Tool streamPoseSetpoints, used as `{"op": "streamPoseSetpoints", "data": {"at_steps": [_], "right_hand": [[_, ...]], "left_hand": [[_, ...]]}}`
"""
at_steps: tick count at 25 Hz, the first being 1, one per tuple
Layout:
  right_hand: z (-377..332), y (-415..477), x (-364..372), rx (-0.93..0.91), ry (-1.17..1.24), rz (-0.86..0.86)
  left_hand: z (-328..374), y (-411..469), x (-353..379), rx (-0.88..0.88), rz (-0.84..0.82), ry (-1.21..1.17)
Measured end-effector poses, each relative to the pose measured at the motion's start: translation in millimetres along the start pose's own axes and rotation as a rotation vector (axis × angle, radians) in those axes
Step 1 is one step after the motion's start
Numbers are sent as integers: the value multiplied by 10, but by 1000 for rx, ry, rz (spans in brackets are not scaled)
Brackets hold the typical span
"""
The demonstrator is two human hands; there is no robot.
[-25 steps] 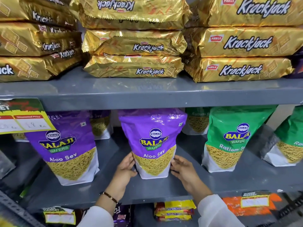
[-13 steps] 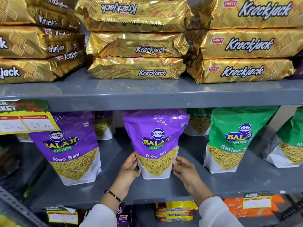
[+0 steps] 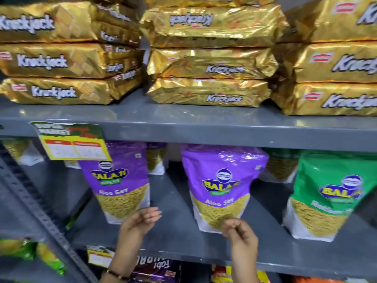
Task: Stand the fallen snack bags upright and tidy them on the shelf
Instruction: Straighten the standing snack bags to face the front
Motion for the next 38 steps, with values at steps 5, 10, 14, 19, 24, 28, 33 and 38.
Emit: {"op": "streamPoseSetpoints", "data": {"at_steps": [5,10,14,19,24,28,33,38], "right_hand": [[360,-179,913,86,-34,-361],[572,-101,1652,359,-26,-429],[676,-226,2015,438,-1,-484],[704,-344,2045,407,-53,-455],[706,-383,2035,383,-40,-424],[707,-375,2036,380,-50,-425],[650,-407,2050,380,-67,-404],[574,-431,2025,335,-65,-369]], "left_hand": [[297,-468,-1139,54,693,40],[622,-202,-1273,-6,539,-145],[656,-47,-1275,-134,335,-64],[636,111,-1349,-199,307,-37],[624,98,-1344,-192,304,-42],[578,57,-1335,-186,318,-47],[596,40,-1335,-179,321,-18],[534,36,-1425,-205,320,-32]]}}
Point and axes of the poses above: each hand's wrist, its own y-axis towards the middle knuckle, its own x-axis out of the palm, z = x × y, the point moved 2 cm from there along y, towards the middle knuckle, and after that the axes turned 7 degrees about -x, right-handed, at the moved point
